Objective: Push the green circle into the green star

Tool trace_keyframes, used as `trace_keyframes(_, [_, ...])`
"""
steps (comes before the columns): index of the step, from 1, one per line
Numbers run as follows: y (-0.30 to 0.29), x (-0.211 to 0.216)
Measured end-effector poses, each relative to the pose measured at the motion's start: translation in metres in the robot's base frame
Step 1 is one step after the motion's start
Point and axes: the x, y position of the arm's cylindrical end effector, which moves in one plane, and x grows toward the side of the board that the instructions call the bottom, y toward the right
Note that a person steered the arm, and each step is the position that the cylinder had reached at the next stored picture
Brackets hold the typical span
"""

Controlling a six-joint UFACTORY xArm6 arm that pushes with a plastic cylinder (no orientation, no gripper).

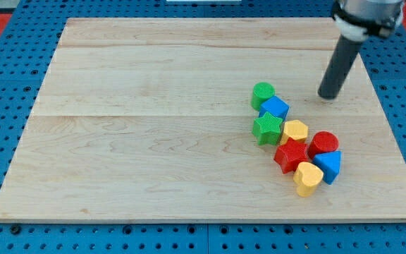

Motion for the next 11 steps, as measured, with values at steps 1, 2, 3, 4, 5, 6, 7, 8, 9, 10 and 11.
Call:
trace_keyframes(1, [-0.045,-0.039])
trace_keyframes(2, [-0.087,0.010])
trace_keyframes(3, [-0.129,0.018])
trace_keyframes(4, [-0.153,0.015])
trace_keyframes(5, [-0.206,0.032])
trace_keyframes(6, [-0.178,0.063])
trace_keyframes(7, [-0.155,0.070])
trace_keyframes(8, [-0.167,0.020])
trace_keyframes(9, [-0.181,0.004])
trace_keyframes(10, [-0.146,0.012])
trace_keyframes(11, [-0.102,0.029])
